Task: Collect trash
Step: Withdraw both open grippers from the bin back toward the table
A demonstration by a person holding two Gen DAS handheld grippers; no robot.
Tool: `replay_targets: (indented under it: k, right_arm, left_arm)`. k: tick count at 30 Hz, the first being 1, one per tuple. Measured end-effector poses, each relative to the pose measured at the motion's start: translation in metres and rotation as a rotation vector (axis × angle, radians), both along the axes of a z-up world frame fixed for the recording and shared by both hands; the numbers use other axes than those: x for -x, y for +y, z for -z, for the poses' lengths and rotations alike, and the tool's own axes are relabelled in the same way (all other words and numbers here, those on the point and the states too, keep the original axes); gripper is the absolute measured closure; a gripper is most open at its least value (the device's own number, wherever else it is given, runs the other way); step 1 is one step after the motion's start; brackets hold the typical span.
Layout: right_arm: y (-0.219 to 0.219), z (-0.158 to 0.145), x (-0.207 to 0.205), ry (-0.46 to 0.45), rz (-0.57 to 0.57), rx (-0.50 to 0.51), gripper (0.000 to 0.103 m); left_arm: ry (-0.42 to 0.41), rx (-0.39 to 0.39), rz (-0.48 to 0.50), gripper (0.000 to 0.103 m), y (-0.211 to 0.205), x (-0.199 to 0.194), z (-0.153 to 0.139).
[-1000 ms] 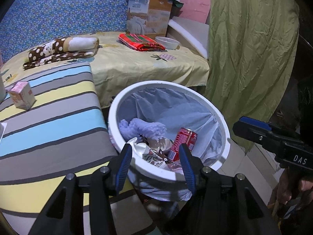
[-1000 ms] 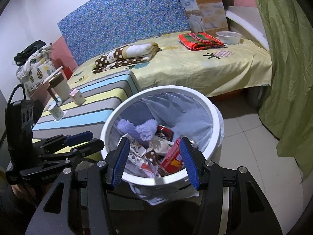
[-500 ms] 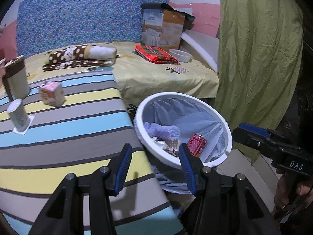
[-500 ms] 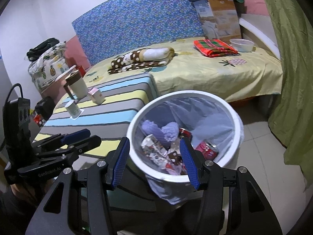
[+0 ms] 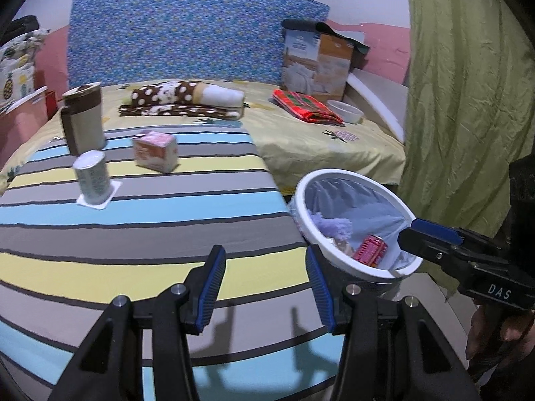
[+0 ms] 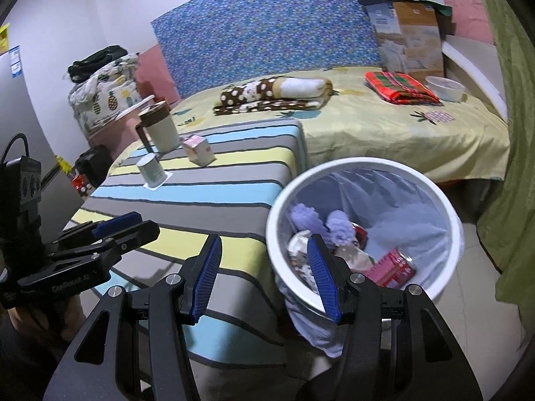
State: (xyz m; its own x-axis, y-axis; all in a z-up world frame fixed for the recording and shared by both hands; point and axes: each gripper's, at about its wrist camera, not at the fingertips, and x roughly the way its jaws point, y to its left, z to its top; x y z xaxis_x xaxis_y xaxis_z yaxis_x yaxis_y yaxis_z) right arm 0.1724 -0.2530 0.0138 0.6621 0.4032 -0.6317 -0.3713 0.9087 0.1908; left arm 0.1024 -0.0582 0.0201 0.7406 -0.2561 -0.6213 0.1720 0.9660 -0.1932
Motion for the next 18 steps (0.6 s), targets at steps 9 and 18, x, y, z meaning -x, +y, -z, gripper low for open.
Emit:
replay_targets:
  k: [9, 18]
  right_arm:
    - [0.023, -0.002, -0.002, -0.022, -0.07, 0.016, 0.048]
    - [0.043, -0.005, -0.01, -0.042, -0.127, 0.031, 0.048]
  left_arm:
    - [-0.007, -0.01, -0.067, 0.051, 0.025, 0.004, 0.001]
    - [-0.014, -0.023, -0.129, 0.051, 0.049, 0.005, 0.001]
